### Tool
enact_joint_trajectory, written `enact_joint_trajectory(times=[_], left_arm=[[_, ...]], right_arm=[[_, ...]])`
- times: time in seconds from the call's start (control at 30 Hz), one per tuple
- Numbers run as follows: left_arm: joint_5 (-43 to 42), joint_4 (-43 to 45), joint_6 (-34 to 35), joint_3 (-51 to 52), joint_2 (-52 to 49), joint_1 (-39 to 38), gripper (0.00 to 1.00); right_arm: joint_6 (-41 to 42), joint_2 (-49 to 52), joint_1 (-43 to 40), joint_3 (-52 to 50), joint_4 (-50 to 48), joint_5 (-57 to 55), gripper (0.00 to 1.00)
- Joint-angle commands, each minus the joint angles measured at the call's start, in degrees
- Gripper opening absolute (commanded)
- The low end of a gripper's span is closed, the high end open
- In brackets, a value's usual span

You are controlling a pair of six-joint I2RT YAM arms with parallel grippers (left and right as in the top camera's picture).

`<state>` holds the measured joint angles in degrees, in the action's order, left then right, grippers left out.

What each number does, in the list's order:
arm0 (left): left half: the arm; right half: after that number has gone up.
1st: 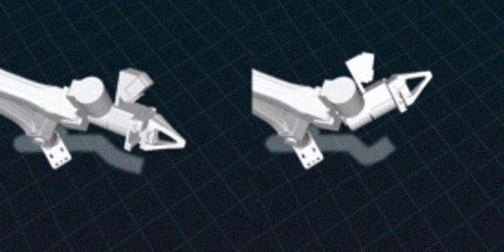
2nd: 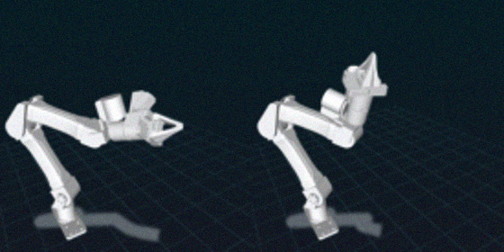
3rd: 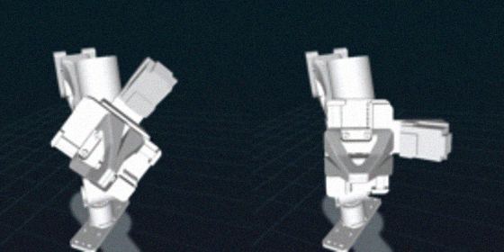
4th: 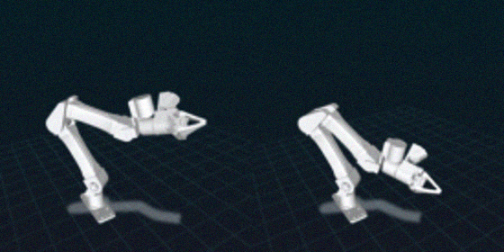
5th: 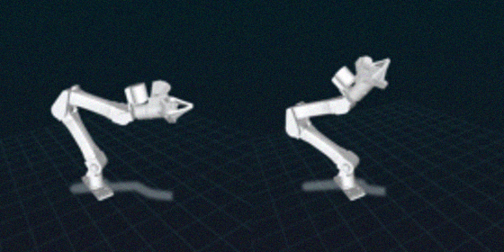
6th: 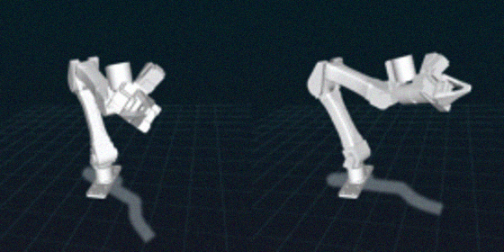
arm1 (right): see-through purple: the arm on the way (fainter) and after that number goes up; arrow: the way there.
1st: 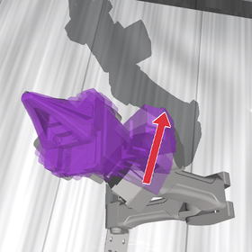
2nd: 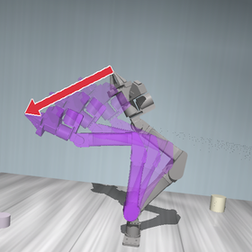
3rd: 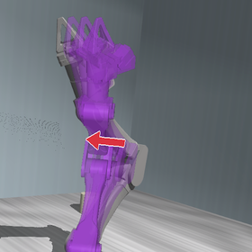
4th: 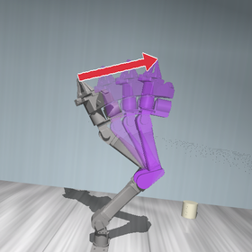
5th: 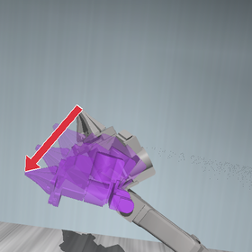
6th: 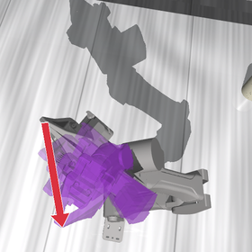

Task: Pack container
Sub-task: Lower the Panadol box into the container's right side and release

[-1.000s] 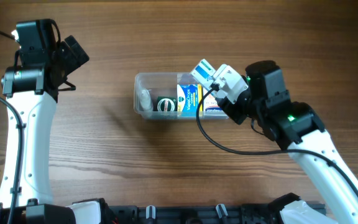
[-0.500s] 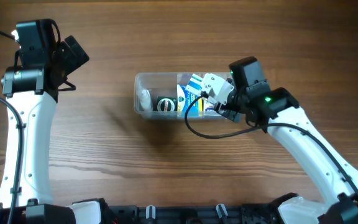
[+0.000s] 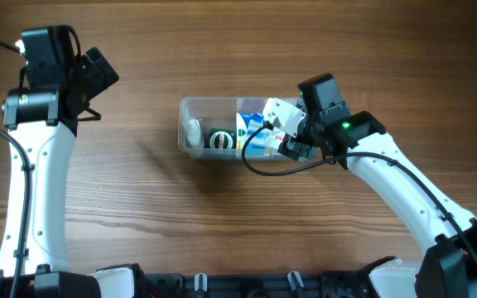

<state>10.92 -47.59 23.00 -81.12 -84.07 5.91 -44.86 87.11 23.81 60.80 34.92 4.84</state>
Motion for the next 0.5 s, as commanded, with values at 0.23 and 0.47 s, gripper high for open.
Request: enact_joint_trajectory(times=[0.23,0.47], left_arm=[[0.7,0.0,-0.3,-0.6,0.1,0.2,1.00],[0.7,0.0,-0.3,-0.6,0.1,0.2,1.00]], right_arm=[[15.1,-1.7,0.2,1.0,-2.1,0.6,0.69],[31.3,-1.8,0.2,1.0,-2.1,6.5,0.24]])
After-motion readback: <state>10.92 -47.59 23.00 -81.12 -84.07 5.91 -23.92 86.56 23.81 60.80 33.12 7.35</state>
